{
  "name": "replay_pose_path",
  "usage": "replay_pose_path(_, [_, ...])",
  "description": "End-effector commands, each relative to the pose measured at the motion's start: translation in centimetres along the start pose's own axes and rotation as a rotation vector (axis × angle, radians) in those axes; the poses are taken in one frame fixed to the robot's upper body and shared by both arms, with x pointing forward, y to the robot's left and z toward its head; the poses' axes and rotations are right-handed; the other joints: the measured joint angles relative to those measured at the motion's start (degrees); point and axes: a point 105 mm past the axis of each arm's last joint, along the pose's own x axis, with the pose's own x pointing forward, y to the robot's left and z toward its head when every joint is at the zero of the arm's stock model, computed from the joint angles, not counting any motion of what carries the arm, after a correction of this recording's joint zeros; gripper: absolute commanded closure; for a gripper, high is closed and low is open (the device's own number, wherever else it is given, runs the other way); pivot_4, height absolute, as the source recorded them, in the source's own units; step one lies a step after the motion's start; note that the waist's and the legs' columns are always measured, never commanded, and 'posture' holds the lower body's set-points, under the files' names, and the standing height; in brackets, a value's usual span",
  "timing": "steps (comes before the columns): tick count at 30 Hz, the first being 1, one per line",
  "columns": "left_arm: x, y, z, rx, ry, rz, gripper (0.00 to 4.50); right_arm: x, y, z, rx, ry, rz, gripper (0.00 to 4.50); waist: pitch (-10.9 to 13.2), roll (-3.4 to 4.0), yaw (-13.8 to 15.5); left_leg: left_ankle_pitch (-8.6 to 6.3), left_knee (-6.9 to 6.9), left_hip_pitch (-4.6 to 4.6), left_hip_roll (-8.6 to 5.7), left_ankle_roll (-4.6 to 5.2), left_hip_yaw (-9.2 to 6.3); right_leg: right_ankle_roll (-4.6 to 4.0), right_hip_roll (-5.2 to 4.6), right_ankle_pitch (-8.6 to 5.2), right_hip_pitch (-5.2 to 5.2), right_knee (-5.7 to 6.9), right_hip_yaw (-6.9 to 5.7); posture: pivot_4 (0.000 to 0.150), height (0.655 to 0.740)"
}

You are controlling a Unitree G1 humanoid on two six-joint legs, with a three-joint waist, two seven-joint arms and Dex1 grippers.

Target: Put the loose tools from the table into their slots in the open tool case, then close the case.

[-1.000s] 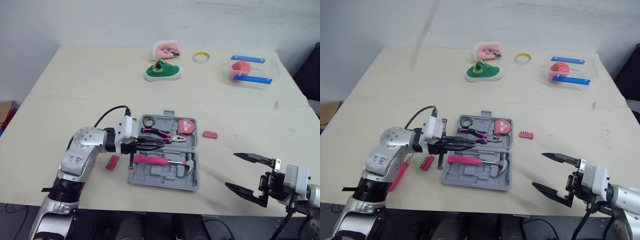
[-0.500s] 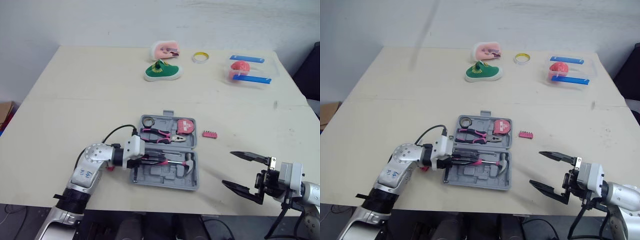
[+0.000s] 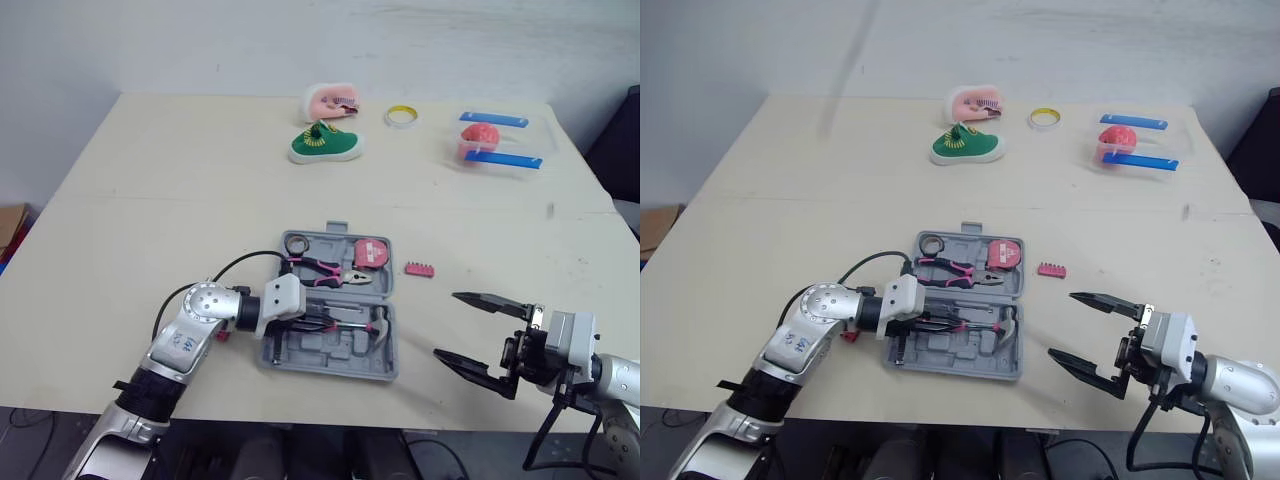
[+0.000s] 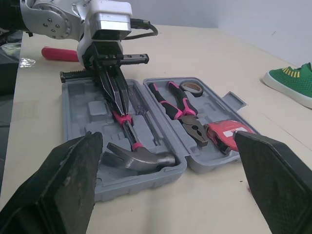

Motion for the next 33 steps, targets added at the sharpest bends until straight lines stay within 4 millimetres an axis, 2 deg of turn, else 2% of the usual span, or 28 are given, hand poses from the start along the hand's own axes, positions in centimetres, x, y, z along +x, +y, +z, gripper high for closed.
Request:
replay_pose_path(1, [0.3,-0.9,-2.3,-0.028,0.141,-0.032,4.46,0.3,0.1,1.0,-0.035,-0.022,0.017,0.0,0.0,0.0,0.01,-0.03,-0.05,0.12,0.0,0.05,0.0,0.0,-0.01,0.0,0.13,-0.04,0.0,0.15,0.74])
replay_pose_path(4, [0.2,-0.5,-4.2,-0.112,0.243,0.017,4.46,0.5,0.0,1.1,-0.034,-0.025,0.018,0.0,-0.07,0.04,0.05,-0.12,-0.08,0.2,0.0,0.2,0.0,0.0,-0.01,0.0,0.22,-0.08,0.0,0.15,0.74])
replay_pose_path(6, [0.1,-1.0,-5.4,-0.162,0.299,0.004,4.46,0.8,0.0,1.3,-0.037,-0.029,0.018,0.0,-0.22,0.16,0.07,-0.13,-0.08,0.31,-0.01,0.23,0.0,0.0,-0.03,0.0,0.35,-0.12,0.01,0.15,0.74])
replay_pose_path(10, [0.3,-2.6,-6.6,-0.209,0.351,-0.054,4.46,1.1,-0.1,1.6,-0.039,-0.032,0.015,0.0,-0.8,0.31,-0.03,-0.35,-0.23,0.67,0.02,0.28,-0.1,-0.01,-0.02,-0.01,1.1,-0.34,-0.06,0.15,0.74])
replay_pose_path(13, [0.6,-3.2,-7.7,-0.258,0.389,-0.059,4.46,1.2,-0.1,1.7,-0.038,-0.032,0.01,0.0,-1.18,0.58,-0.02,-0.43,-0.26,0.67,0.03,0.33,-0.13,-0.01,-0.02,-0.01,1.19,-0.53,-0.09,0.15,0.74])
replay_pose_path(19, [1.3,-3.8,-9.0,-0.299,0.434,-0.066,4.46,1.1,-0.1,1.7,-0.035,-0.03,0.002,0.0,-2.17,0.63,0.05,-0.46,-0.29,0.67,0.02,0.38,-0.14,0.0,-0.03,-0.01,1.26,-0.68,-0.09,0.15,0.74])
replay_pose_path(25, [1.6,-3.0,-7.6,-0.237,0.347,-0.048,4.46,0.8,-0.1,1.5,-0.035,-0.026,-0.001,0.0,-2.29,0.67,0.77,-0.61,-0.42,1.04,0.02,0.44,-0.22,-0.01,-0.08,-0.01,1.74,-0.98,-0.11,0.15,0.74])
replay_pose_path(26, [1.9,-2.4,-6.7,-0.173,0.293,-0.037,4.46,0.8,-0.1,1.5,-0.035,-0.026,-0.001,0.0,-2.29,0.66,0.92,-0.62,-0.62,1.25,0.02,0.44,-0.21,-0.03,-0.1,-0.02,1.92,-1.15,-0.11,0.15,0.74])
replay_pose_path(29, [2.1,0.3,-1.9,-0.048,0.027,0.094,4.46,0.6,0.0,1.3,-0.032,-0.024,0.001,0.0,-2.18,0.85,1.23,-0.58,-1.04,1.43,0.0,0.43,-0.2,-0.06,-0.15,0.0,2.04,-1.55,-0.11,0.15,0.74])
replay_pose_path(31, [1.3,0.5,0.5,-0.022,-0.101,0.077,4.46,0.7,0.0,1.3,-0.033,-0.026,0.003,0.0,-1.99,0.78,1.3,-0.56,-1.05,1.37,0.01,0.44,-0.22,-0.02,-0.15,0.03,1.73,-1.6,-0.17,0.15,0.74])
replay_pose_path(33, [0.0,0.4,2.0,0.083,-0.177,0.061,4.46,0.7,0.0,1.3,-0.033,-0.028,0.011,0.0,-1.93,0.79,1.28,-0.48,-1.03,0.72,0.01,0.4,-0.26,-0.01,-0.13,0.06,1.06,-1.55,-0.23,0.15,0.74])
